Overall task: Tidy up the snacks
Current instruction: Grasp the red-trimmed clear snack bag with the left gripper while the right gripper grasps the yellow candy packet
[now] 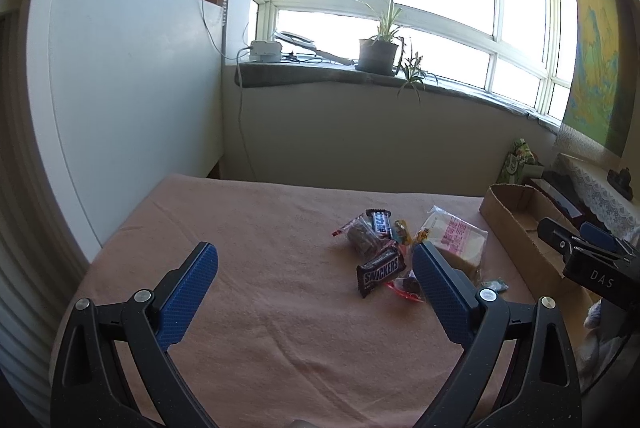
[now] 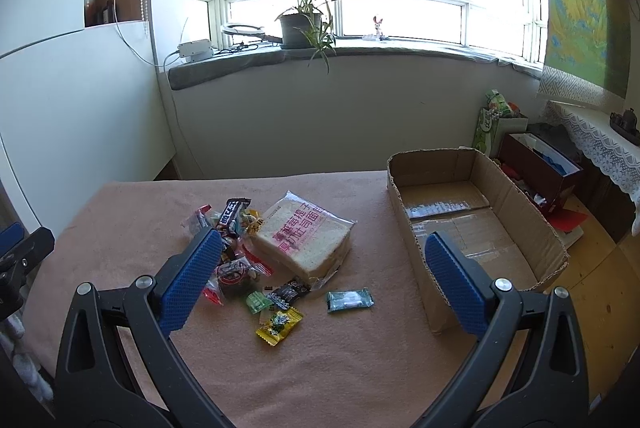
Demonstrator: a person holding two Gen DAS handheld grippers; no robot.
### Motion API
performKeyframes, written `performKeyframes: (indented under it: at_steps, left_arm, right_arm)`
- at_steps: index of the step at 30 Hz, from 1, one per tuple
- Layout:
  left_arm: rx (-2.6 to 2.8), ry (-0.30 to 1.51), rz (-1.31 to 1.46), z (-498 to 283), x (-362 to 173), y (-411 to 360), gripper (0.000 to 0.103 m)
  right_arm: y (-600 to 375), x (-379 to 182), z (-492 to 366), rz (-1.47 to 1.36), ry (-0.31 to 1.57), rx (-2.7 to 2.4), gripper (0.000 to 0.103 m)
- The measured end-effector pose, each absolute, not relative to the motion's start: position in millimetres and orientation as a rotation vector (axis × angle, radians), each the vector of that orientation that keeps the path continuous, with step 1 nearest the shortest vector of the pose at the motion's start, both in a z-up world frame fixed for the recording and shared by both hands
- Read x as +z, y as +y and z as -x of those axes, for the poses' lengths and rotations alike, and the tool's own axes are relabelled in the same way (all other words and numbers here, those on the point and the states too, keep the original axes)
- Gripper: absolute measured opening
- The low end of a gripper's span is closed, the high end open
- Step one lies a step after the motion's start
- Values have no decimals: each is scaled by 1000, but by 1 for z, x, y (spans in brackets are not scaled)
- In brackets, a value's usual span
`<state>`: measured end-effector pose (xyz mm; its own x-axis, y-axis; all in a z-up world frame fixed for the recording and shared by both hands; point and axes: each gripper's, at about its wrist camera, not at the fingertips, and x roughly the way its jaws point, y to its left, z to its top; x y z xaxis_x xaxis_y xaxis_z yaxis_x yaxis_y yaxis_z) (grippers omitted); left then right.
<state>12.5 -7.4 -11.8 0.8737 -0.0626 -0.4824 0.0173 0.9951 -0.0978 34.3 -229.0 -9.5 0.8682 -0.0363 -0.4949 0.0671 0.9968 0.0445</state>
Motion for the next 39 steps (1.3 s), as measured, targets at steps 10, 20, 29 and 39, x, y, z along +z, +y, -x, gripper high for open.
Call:
performKeyframes:
  at_steps: [10,20,29,39]
  left_arm:
    - [-112,586,122,-29,-33,-11,83]
    - [-196,681,145,-51,-55,-20,59]
    - [-290,753,153,-58,-74,-38,49]
    - [-412,771,75,-97,-78,-73,40]
  right_arm:
    - [-242,-42,-37,-82,596,37,89]
    - [-244,-83,-51,-135,751,134,62]
    - [-234,-110,-66,-153,851,200,50]
    - [-214,-123,-87,-135,891,223,50]
